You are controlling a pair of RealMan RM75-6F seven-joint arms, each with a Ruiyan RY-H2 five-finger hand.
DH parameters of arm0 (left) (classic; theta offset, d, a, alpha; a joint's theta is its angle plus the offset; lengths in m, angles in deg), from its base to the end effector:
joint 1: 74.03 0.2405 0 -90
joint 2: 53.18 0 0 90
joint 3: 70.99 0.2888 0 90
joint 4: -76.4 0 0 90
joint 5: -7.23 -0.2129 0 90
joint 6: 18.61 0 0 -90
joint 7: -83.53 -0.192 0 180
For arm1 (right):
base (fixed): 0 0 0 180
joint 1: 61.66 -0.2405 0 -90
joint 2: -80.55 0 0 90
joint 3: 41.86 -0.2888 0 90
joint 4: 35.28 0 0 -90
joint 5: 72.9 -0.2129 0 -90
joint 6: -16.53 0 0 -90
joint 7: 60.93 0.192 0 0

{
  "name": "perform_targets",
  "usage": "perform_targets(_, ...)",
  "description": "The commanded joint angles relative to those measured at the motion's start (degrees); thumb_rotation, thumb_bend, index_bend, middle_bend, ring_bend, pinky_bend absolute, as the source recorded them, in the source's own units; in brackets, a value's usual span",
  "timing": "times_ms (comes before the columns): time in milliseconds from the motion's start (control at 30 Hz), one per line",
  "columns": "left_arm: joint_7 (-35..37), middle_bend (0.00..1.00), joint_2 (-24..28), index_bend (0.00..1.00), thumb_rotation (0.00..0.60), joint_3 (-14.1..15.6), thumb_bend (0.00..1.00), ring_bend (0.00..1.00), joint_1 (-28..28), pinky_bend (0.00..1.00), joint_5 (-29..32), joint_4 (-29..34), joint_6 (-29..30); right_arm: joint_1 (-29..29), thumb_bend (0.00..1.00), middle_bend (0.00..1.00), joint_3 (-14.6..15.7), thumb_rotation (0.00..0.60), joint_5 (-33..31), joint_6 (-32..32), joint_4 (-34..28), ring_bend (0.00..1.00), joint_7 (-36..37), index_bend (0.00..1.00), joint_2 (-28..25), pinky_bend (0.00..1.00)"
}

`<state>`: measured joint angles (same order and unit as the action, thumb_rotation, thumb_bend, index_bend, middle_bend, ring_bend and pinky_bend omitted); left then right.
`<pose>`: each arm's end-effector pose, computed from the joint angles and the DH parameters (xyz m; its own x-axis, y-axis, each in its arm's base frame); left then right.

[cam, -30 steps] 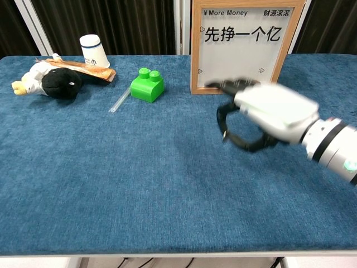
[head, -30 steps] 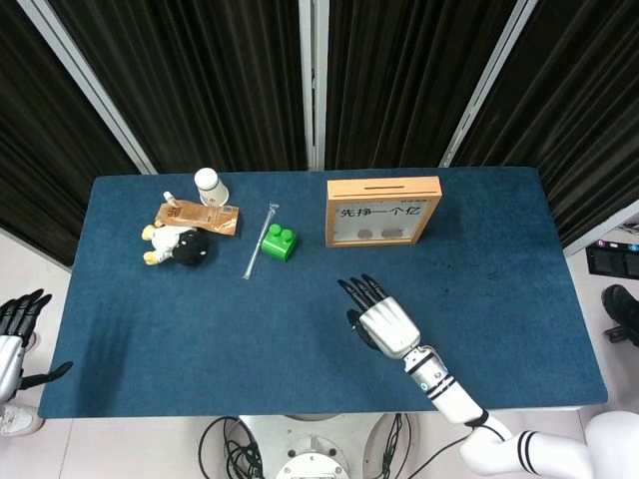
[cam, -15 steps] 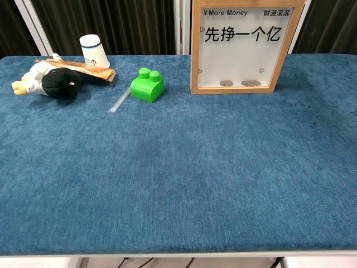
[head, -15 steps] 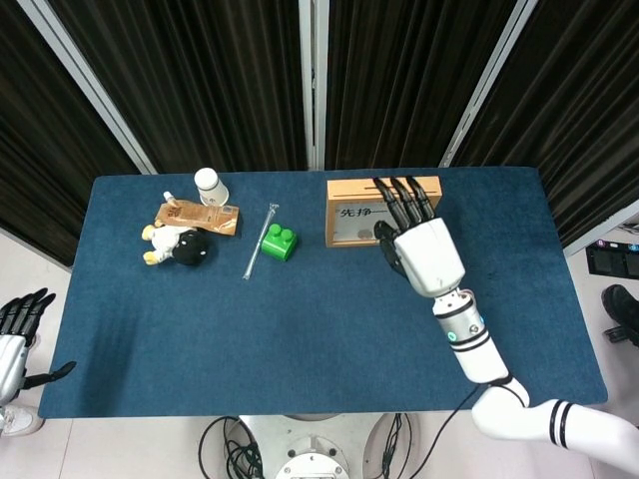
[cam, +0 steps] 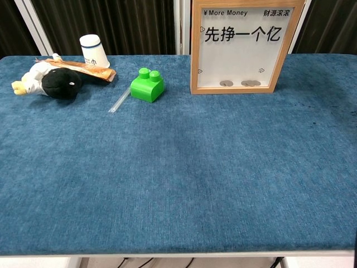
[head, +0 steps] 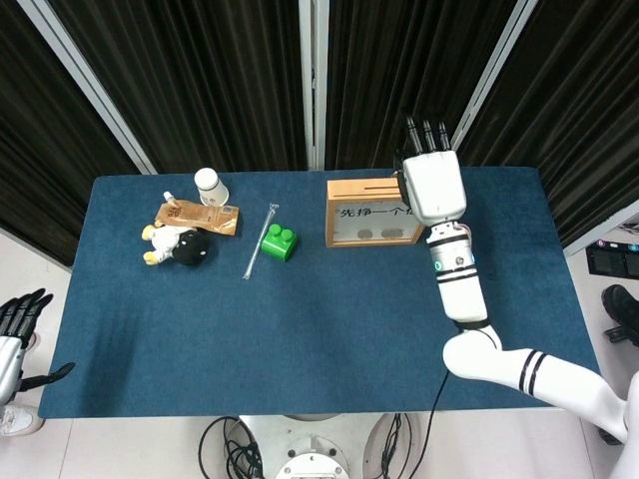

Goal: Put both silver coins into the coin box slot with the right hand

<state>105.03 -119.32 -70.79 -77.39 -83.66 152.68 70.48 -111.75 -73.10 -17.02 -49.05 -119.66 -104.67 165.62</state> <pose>-0.3818 0.2140 0.1837 0.2780 0.0076 0.9605 0.9587 -0.0645 -0.2770 -0.0676 -0.5010 0.1114 0.5177 0.2698 0.8119 -0.8042 -0.1703 0.5694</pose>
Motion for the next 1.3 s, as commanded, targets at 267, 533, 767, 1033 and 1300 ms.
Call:
perform_targets(267, 0.64, 0.01, -0.17, 0.06, 0.6, -0.07, 0.08, 0.0, -0.09, 0.0, -0.09, -0.46, 0.13, -4.41, 0.43, 0.01, 2.15, 0.6, -5.9, -0.85, 6.84, 0.0, -2.4, 0.69, 5.77, 0.0)
perform_targets(533, 0.89, 0.01, -0.12, 0.06, 0.6, -0.05, 0.08, 0.0, 0.01, 0.0, -0.03, -0.68, 0.28, -6.42, 0.43, 0.01, 2.98, 0.6, -9.14, -2.02, 11.13, 0.0, -3.69, 0.69, 8.89, 0.0)
perform_targets(767, 1.59, 0.01, -0.47, 0.06, 0.6, 0.13, 0.08, 0.0, 0.34, 0.0, 0.43, -1.44, 0.04, -6.99, 0.43, 0.01, 3.85, 0.6, -9.85, -2.08, 12.96, 0.0, -2.79, 0.69, 9.89, 0.0)
perform_targets(1033, 1.41, 0.01, -0.41, 0.06, 0.6, 0.05, 0.08, 0.0, 0.18, 0.0, 0.17, -1.33, 0.14, -7.31, 0.43, 0.01, 4.52, 0.6, -10.79, -2.31, 13.46, 0.0, -2.86, 0.69, 10.16, 0.0)
perform_targets(1300, 1.26, 0.01, -0.42, 0.06, 0.6, 0.12, 0.08, 0.0, 0.31, 0.0, 0.32, -1.26, 0.07, -7.56, 0.43, 0.01, 5.11, 0.6, -11.38, -2.42, 13.53, 0.0, -2.99, 0.69, 10.16, 0.0)
